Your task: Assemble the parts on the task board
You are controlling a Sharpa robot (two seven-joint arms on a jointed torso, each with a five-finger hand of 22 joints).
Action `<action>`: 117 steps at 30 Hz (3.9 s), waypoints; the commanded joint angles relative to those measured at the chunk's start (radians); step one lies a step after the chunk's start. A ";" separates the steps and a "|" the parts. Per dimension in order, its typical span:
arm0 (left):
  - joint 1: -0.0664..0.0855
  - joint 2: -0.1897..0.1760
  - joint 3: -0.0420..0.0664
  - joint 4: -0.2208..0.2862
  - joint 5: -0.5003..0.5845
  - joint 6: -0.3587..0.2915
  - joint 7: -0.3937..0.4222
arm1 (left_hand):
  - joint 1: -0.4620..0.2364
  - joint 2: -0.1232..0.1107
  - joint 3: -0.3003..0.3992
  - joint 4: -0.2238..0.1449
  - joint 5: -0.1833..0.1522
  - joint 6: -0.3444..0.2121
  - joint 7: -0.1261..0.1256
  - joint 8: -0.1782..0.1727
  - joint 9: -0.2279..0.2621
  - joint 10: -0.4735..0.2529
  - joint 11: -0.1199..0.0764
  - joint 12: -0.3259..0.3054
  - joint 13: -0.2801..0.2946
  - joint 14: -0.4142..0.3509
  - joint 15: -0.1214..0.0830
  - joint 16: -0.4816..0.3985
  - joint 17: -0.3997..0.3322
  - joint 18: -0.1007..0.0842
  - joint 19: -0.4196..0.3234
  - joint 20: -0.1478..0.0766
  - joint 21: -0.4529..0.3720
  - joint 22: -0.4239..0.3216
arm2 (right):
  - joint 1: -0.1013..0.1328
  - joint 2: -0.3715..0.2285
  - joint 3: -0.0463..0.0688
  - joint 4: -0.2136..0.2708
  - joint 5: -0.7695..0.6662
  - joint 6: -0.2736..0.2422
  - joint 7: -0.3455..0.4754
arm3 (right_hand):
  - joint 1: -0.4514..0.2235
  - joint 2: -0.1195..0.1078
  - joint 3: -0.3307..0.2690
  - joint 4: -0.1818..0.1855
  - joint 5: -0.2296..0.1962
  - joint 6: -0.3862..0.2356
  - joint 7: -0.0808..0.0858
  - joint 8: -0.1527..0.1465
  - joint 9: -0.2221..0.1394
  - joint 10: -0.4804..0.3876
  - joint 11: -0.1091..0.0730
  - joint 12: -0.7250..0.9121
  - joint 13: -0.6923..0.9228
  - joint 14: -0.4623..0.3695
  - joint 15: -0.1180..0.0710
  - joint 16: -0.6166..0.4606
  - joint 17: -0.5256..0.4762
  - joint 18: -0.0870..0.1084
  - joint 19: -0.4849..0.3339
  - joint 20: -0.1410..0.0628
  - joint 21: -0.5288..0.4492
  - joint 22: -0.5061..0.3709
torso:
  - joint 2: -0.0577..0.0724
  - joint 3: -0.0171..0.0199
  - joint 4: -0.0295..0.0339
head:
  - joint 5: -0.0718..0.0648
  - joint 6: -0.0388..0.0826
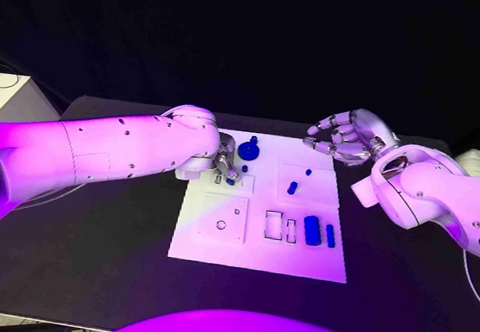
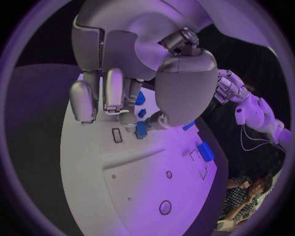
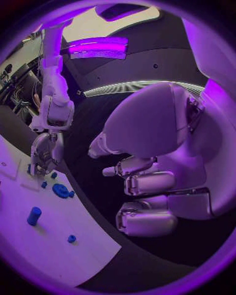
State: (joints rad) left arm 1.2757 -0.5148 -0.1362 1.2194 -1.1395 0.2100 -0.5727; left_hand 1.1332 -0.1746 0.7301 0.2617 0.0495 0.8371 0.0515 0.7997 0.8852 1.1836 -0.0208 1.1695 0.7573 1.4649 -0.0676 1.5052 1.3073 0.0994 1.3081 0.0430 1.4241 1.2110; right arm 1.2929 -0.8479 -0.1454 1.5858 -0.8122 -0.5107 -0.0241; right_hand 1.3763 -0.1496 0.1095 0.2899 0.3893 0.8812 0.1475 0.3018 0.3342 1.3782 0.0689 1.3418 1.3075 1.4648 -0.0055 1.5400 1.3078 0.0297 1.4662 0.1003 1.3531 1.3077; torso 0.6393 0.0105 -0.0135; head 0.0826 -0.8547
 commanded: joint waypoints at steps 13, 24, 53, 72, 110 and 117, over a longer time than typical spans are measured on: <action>-0.005 0.007 -0.003 -0.013 0.021 0.048 -0.010 | -0.082 -0.013 0.108 -0.108 0.003 0.017 -0.009 0.000 0.034 -0.006 -0.002 -0.008 -0.010 0.064 -0.008 -0.002 0.131 -0.019 0.002 -0.002 -0.001 -0.006 | -0.001 -0.002 0.000 0.003 -0.006 0.008 0.004 | -0.007 0.001 0.007 -0.001 0.004 -0.008 0.000 0.005 0.001 -0.006 -0.006 -0.005 0.052 0.089 -0.006 -0.008 0.199 0.017 0.029 -0.010 -0.007 0.153 | 0.001 0.0006 0.0002 | -0.004 -0.005; -0.006 0.010 -0.004 -0.018 0.028 0.053 -0.014 | -0.109 -0.020 0.085 -0.090 0.003 0.020 -0.009 -0.004 0.035 -0.008 -0.002 -0.008 -0.010 0.064 -0.008 -0.002 0.132 -0.019 0.001 -0.002 -0.002 -0.007 | -0.001 -0.002 0.000 0.004 -0.006 0.007 0.005 | -0.007 0.001 0.007 -0.001 0.004 -0.008 0.000 0.005 0.001 -0.006 -0.006 -0.005 0.052 0.089 -0.006 -0.008 0.199 0.017 0.029 -0.010 -0.007 0.153 | 0.000 0.0003 -0.0002 | -0.005 -0.008; -0.010 0.016 -0.004 -0.027 0.038 0.061 -0.014 | -0.147 -0.033 0.032 -0.057 0.003 0.029 -0.008 -0.011 0.038 -0.009 -0.001 -0.005 -0.007 0.065 -0.008 -0.003 0.131 -0.019 0.003 -0.002 -0.003 -0.006 | -0.001 -0.002 0.000 0.008 -0.031 0.004 0.006 | -0.008 -0.001 0.008 -0.003 0.003 -0.011 0.000 0.005 0.001 -0.007 -0.005 -0.004 0.052 0.089 -0.006 -0.009 0.198 0.018 0.027 -0.010 -0.012 0.151 | -0.001 0.0009 -0.0005 | -0.008 -0.009; -0.011 0.020 -0.004 -0.048 0.036 0.068 -0.019 | -0.177 -0.041 -0.059 -0.009 0.003 0.034 -0.005 -0.019 0.041 -0.014 0.002 -0.006 -0.009 0.064 -0.005 -0.003 0.131 -0.019 0.003 0.000 -0.005 -0.006 | -0.001 -0.004 0.000 0.012 -0.031 0.002 0.006 | -0.009 -0.002 0.009 -0.003 0.002 -0.013 0.001 0.006 0.001 -0.008 -0.005 -0.005 0.051 0.088 -0.006 -0.009 0.197 0.019 0.026 -0.010 -0.015 0.149 | 0.000 0.0002 0.0001 | -0.010 -0.009; -0.012 -0.040 0.011 0.020 0.092 -0.073 0.020 | -0.209 -0.026 -0.249 0.031 0.004 0.031 -0.003 -0.042 0.045 -0.024 0.004 -0.011 -0.018 0.062 -0.004 -0.008 0.125 -0.017 -0.003 0.002 -0.012 -0.015 | -0.001 -0.011 0.000 0.014 -0.031 0.000 0.005 | -0.011 -0.002 0.009 -0.001 0.000 -0.013 0.001 0.007 0.001 -0.007 -0.005 -0.004 0.051 0.089 -0.005 -0.008 0.200 0.019 0.026 -0.010 -0.016 0.149 | -0.002 0.0015 0.0017 | -0.013 -0.007; -0.011 -0.072 0.021 0.064 0.095 -0.122 0.023 | -0.188 -0.008 -0.300 0.031 0.005 -0.001 0.014 -0.103 0.003 -0.050 0.018 -0.031 -0.051 0.058 0.008 -0.013 0.116 -0.014 -0.014 0.008 -0.021 -0.030 | -0.001 -0.013 0.000 0.013 -0.031 0.000 0.005 | -0.014 -0.002 0.010 -0.001 -0.002 -0.014 0.001 0.008 0.001 -0.007 -0.004 -0.004 0.051 0.089 -0.005 -0.008 0.200 0.019 0.026 -0.010 -0.015 0.149 | -0.001 0.0021 0.0014 | -0.012 -0.006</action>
State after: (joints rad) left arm 1.2640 -0.5858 -0.1155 1.2754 -1.0646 0.1401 -0.5650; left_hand 0.9444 -0.1846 0.4312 0.2926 0.0499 0.8396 0.0661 0.6990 0.8894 1.1377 -0.0013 1.1419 0.7080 1.4668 -0.0656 1.4947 1.3075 0.0994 1.2990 0.0520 1.4058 1.1821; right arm 1.2926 -0.8602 -0.1454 1.5977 -0.8341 -0.5133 -0.0245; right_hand 1.3713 -0.1554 0.1122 0.2871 0.3893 0.8746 0.1470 0.3059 0.3338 1.3754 0.0662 1.3419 1.3076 1.4648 -0.0055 1.5361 1.3077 0.0297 1.4662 0.1003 1.3410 1.3074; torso 0.6376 0.0122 -0.0124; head 0.0699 -0.8615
